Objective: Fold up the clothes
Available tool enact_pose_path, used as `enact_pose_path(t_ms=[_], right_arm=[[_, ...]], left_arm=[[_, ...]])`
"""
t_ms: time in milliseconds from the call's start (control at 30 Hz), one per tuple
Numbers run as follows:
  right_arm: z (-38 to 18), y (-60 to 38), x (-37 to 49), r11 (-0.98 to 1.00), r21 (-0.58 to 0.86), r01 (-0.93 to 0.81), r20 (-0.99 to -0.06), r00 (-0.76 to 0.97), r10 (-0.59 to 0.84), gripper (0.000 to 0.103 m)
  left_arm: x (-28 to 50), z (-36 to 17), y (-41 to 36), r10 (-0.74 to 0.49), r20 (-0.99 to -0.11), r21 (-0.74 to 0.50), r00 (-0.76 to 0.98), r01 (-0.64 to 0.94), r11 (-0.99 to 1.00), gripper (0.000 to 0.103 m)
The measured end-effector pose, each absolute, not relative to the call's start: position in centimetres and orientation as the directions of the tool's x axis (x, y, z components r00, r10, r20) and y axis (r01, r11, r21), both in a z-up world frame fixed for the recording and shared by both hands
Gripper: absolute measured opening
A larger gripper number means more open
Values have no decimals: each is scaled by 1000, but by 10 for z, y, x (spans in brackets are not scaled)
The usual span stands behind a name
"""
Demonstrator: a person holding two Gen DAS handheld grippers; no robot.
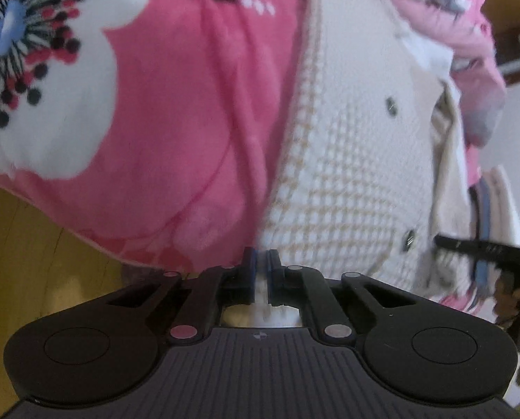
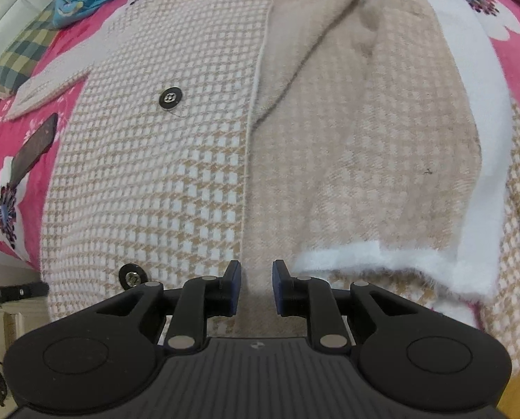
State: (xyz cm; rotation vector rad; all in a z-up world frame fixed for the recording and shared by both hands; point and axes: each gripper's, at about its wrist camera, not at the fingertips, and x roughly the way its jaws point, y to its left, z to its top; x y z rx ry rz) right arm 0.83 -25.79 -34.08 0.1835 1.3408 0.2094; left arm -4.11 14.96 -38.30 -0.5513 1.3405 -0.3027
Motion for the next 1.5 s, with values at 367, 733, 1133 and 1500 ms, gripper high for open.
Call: enact_pose_path(t_ms=[367, 733, 1133, 1500], right_arm=[[-305, -188, 68, 907, 331, -259, -849, 338, 406, 20], [-322, -33, 166, 825, 226, -517, -808, 374, 456, 38], [-354, 16, 199, 829, 72, -555, -870, 371, 324, 6], [-324, -64, 190, 798, 317, -513, -750, 379, 542, 19]], left_arm=[[-49, -376, 170, -445, -826, -531, 347, -212, 821, 0], [-44, -390, 148, -452, -856, -494, 251, -137, 859, 54], [-52, -399, 156, -534, -819, -569, 208, -179, 803, 3], [-47, -406, 174, -484, -870, -492, 91, -180, 852, 13]])
